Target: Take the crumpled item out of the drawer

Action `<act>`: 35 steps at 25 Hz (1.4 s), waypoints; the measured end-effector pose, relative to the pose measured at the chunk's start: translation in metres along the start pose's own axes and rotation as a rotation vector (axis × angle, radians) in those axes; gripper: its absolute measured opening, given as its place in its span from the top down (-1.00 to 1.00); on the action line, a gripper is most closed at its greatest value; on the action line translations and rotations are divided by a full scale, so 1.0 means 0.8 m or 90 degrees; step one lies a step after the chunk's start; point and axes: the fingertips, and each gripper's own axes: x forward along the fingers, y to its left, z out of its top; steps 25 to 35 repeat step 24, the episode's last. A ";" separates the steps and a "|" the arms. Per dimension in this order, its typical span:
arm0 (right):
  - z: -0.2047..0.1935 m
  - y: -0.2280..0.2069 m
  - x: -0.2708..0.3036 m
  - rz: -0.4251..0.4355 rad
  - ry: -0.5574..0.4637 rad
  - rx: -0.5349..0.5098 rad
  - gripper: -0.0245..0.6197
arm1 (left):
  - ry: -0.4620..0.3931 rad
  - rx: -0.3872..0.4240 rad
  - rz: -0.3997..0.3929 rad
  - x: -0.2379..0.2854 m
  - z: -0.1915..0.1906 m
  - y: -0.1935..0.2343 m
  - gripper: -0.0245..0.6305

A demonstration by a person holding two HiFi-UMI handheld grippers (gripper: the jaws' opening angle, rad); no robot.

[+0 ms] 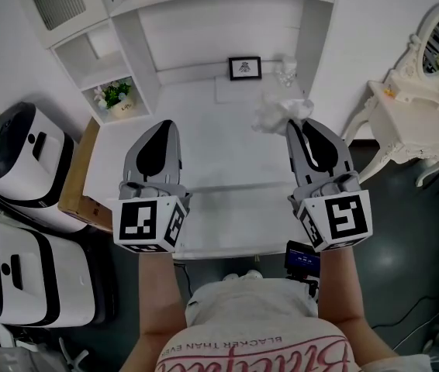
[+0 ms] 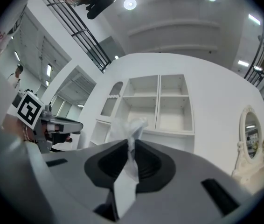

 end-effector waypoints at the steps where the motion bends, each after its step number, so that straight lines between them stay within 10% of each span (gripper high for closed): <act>1: -0.001 0.000 0.000 0.000 0.003 0.002 0.76 | 0.000 0.000 0.000 0.000 0.000 0.001 0.91; 35: 0.001 -0.004 -0.006 -0.037 0.016 0.006 0.77 | -0.021 0.016 -0.005 -0.005 0.015 0.019 0.91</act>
